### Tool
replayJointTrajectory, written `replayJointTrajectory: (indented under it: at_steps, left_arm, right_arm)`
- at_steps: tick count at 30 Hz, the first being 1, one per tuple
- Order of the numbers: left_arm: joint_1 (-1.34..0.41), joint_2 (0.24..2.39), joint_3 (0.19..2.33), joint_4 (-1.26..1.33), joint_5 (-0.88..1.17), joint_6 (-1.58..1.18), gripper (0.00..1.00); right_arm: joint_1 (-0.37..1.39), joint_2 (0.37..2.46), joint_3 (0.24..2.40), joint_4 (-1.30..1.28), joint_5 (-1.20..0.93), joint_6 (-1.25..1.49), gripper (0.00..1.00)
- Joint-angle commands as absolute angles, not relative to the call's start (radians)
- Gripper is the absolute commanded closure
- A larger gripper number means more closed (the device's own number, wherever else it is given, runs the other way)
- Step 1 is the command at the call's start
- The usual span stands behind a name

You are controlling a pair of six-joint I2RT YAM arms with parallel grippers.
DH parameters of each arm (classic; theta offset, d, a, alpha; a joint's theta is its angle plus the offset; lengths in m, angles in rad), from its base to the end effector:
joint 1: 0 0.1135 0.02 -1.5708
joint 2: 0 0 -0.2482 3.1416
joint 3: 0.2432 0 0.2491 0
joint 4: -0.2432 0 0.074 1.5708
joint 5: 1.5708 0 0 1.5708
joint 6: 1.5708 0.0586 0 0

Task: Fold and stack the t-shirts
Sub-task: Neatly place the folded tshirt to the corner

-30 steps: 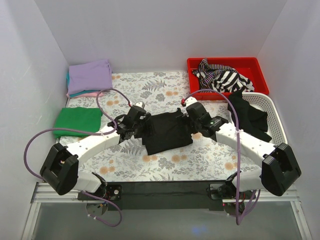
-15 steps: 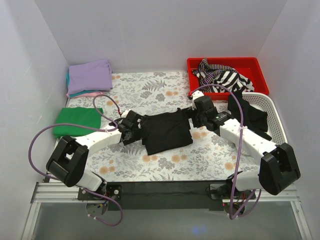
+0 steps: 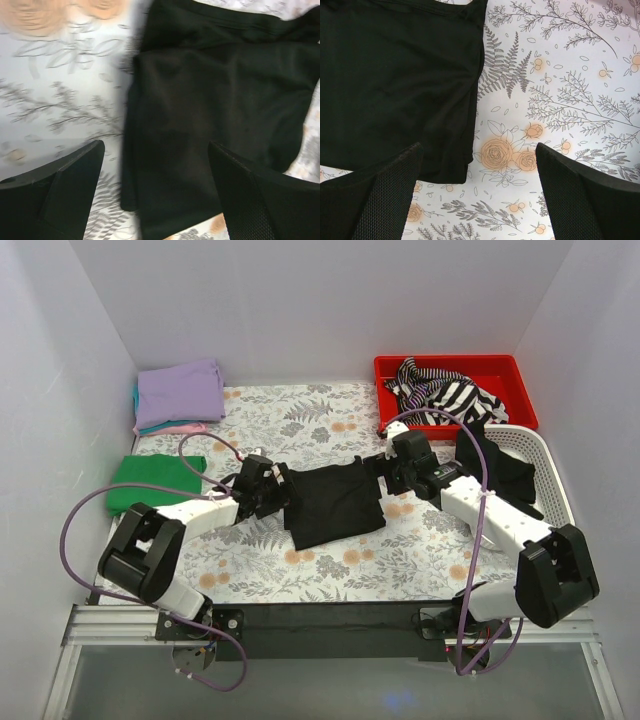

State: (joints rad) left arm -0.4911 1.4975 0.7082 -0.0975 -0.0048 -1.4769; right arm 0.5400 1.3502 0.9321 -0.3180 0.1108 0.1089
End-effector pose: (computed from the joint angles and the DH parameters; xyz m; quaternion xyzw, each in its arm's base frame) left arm 0.2633 -0.1405 0.1289 -0.4465 0.8296 -0.2780 0.1876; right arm 0.2684 0.1533 0.2236 -0.1733 0.8964 0.0810 0.3997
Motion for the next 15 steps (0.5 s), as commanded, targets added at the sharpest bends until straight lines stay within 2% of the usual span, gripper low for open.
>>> replayJointTrajectory:
  at_steps: [1, 7, 13, 15]
  left_arm:
    - [-0.492, 1.552, 0.672, -0.011, 0.159, -1.483, 0.16]
    - [-0.506, 1.571, 0.618, 0.070, 0.285, -1.517, 0.18]
    - [-0.520, 1.712, 0.618, 0.192, 0.371, -1.554, 0.19]
    - [-0.520, 1.784, 0.655, 0.238, 0.399, -1.558, 0.25]
  right_arm:
    - [0.531, 1.361, 0.916, -0.282, 0.098, 0.103, 0.02]
    - [0.509, 1.381, 0.910, -0.282, 0.126, 0.107, 0.02]
    - [0.502, 1.401, 0.904, -0.276, 0.112, 0.107, 0.01]
    - [0.502, 1.402, 0.899, -0.276, 0.110, 0.107, 0.02]
